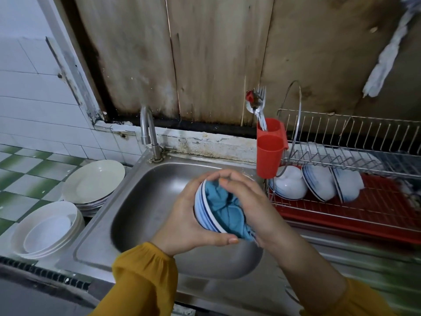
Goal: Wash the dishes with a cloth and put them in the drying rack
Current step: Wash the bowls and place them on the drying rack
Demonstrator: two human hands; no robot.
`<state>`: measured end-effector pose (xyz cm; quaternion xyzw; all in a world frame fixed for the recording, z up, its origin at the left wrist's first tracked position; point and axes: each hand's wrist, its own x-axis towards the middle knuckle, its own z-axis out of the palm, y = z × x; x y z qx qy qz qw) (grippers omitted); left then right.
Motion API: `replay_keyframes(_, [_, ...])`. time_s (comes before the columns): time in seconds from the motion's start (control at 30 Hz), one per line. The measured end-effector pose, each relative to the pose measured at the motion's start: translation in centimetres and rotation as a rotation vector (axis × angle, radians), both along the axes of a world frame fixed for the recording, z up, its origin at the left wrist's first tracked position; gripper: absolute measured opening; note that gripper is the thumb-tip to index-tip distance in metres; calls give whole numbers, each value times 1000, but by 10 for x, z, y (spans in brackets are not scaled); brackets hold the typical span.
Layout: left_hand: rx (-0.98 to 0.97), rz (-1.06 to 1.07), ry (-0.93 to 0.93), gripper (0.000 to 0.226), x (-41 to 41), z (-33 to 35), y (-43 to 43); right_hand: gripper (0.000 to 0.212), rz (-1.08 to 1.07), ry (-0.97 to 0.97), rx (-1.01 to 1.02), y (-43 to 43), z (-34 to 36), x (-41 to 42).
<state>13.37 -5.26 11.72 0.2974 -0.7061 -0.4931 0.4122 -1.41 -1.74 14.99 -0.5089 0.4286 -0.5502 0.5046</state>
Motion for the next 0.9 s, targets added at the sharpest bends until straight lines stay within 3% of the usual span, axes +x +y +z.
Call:
replay_keyframes(0.1, [-60, 7, -45, 107, -1, 0, -4, 4, 47, 127, -74, 11, 3, -4])
replay_keyframes(0.2, [-91, -8, -75, 110, -11, 0, 0, 16, 95, 160, -54, 16, 8, -22])
replay_keyframes(0.33, [-102, -55, -66, 105, -31, 2, 6, 19, -235, 115, -32, 21, 4, -28])
replay_keyframes(0.5, [-81, -139, -37, 105, -40, 3, 3, 23, 70, 361, -116, 39, 16, -53])
replay_keyframes(0.67, [-51, -254, 1, 98, -69, 2, 11, 29, -302, 473, -213, 39, 7, -69])
replay_keyframes(0.77, [-86, -267, -9, 102, -76, 1, 4, 30, 3, 661, -228, 52, 5, -79])
replay_keyframes(0.9, [-47, -321, -4, 101, -97, 1, 7, 27, 147, 629, -154, 66, 19, -118])
